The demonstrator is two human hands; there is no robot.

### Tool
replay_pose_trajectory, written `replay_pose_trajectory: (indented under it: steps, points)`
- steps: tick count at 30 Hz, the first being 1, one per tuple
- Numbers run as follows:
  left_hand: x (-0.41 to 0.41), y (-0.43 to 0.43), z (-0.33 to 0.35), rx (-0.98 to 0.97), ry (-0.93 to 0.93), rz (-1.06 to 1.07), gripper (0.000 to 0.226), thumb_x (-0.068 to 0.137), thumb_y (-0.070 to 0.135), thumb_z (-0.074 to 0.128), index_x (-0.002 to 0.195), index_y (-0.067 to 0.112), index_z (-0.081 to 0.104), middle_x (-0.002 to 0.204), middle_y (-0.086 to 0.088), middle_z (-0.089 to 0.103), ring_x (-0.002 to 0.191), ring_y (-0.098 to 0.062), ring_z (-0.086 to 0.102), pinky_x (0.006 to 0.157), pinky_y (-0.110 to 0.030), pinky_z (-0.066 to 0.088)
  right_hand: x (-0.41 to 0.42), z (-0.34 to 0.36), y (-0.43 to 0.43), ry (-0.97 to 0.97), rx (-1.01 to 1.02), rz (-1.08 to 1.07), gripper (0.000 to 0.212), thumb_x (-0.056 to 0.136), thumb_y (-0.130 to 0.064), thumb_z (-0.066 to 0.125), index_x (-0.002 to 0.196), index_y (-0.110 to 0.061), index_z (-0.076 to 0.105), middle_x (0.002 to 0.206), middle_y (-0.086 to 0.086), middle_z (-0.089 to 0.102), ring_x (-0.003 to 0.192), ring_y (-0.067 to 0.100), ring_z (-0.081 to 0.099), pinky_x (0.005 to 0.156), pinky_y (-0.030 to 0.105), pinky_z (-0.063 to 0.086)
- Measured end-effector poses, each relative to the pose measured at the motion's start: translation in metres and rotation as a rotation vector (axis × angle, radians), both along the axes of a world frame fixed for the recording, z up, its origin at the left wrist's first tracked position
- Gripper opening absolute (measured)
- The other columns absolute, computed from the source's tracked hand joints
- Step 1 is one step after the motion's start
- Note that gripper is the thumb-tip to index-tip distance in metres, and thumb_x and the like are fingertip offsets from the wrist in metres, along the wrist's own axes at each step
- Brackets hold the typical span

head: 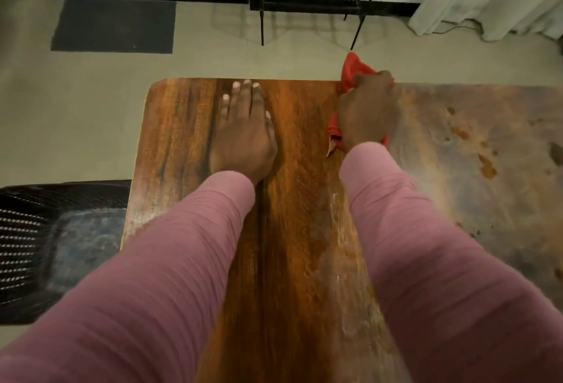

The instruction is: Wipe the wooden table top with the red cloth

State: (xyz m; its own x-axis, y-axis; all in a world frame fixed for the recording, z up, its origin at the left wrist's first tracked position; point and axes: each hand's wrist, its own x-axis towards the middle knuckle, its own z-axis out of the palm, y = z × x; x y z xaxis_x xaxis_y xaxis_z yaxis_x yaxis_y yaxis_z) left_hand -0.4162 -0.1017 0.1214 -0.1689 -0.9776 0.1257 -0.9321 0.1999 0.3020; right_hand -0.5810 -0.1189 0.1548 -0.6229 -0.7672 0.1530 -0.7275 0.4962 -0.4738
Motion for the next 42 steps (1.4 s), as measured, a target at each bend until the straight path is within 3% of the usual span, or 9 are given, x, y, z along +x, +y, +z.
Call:
replay_pose_trajectory:
  steps: [3,8,15,19,22,29,32,35,42]
  points:
    - [-0.003,0.000,-0.001,0.013,-0.041,0.010,0.052,0.102,0.025,0.020,0.150,0.006,0.015,0.159,-0.011,0.014,0.147,-0.024,0.006,0.117,-0.033,-0.003,0.030,-0.006,-0.004,0.029,-0.029,0.085,0.027,0.085,-0.015,0.053,0.109,-0.013,0.065,0.121,0.008,0.055,0.115,0.031,0.047,0.092,0.042,0.044]
    - [-0.001,-0.001,0.000,0.011,-0.045,-0.004,0.052,0.102,0.025,0.020,0.150,0.006,0.016,0.159,-0.011,0.014,0.147,-0.023,0.006,0.117,-0.033,-0.003,0.032,-0.012,0.007,0.084,-0.003,0.556,0.033,0.090,-0.016,0.054,0.121,-0.022,0.065,0.122,0.006,0.056,0.112,0.028,0.047,0.094,0.040,0.044]
    - [-0.002,-0.002,-0.002,-0.001,-0.038,-0.031,0.052,0.101,0.025,0.020,0.150,0.005,0.017,0.158,-0.012,0.016,0.147,-0.024,0.007,0.120,-0.036,0.001,-0.036,-0.010,0.005,-0.018,-0.004,0.060,0.028,0.088,-0.013,0.052,0.112,-0.016,0.067,0.124,0.008,0.051,0.113,0.029,0.051,0.092,0.036,0.042]
    - [-0.004,-0.001,-0.002,0.015,-0.040,-0.013,0.053,0.101,0.025,0.020,0.150,0.006,0.015,0.159,-0.011,0.013,0.147,-0.024,0.005,0.120,-0.036,0.000,0.028,-0.013,0.023,0.006,-0.007,0.283,0.031,0.087,-0.015,0.054,0.115,-0.019,0.066,0.121,0.005,0.053,0.113,0.025,0.044,0.090,0.030,0.038]
    - [-0.001,0.002,-0.001,0.008,-0.039,-0.013,0.053,0.101,0.024,0.020,0.150,0.005,0.015,0.159,-0.012,0.014,0.147,-0.024,0.006,0.120,-0.035,0.000,0.037,-0.012,0.035,0.080,0.002,0.486,0.032,0.089,-0.014,0.053,0.119,-0.019,0.065,0.120,0.008,0.054,0.112,0.028,0.044,0.092,0.037,0.041]
    - [-0.003,0.000,-0.004,0.001,-0.052,-0.026,0.053,0.101,0.025,0.020,0.150,0.005,0.017,0.159,-0.012,0.015,0.147,-0.024,0.007,0.120,-0.036,0.001,0.003,0.002,0.042,-0.040,0.010,0.088,0.027,0.093,-0.018,0.048,0.113,-0.021,0.066,0.128,0.007,0.047,0.118,0.025,0.043,0.089,0.026,0.033]
    - [-0.004,-0.002,-0.002,0.019,-0.059,-0.017,0.055,0.099,0.026,0.016,0.150,0.004,0.015,0.159,-0.012,0.013,0.147,-0.025,0.005,0.120,-0.037,0.001,0.042,-0.006,0.054,-0.036,-0.002,0.292,0.032,0.088,-0.014,0.054,0.118,-0.018,0.065,0.125,0.009,0.049,0.117,0.028,0.042,0.096,0.036,0.040]
    - [-0.002,0.002,0.000,0.050,-0.060,-0.033,0.061,0.096,0.030,0.016,0.150,0.003,0.012,0.159,-0.014,0.010,0.147,-0.026,0.002,0.120,-0.038,0.000,0.055,-0.013,0.073,0.010,-0.004,0.542,0.034,0.087,-0.013,0.055,0.119,-0.018,0.066,0.114,0.009,0.056,0.108,0.029,0.046,0.090,0.039,0.045]
    - [-0.003,0.002,0.000,-0.021,-0.056,-0.042,0.053,0.101,0.025,0.020,0.150,0.004,0.017,0.158,-0.012,0.016,0.147,-0.024,0.007,0.120,-0.036,0.001,-0.009,0.005,0.082,-0.007,0.056,0.089,0.029,0.093,-0.017,0.047,0.117,-0.018,0.064,0.135,0.009,0.043,0.125,0.028,0.037,0.096,0.029,0.034]
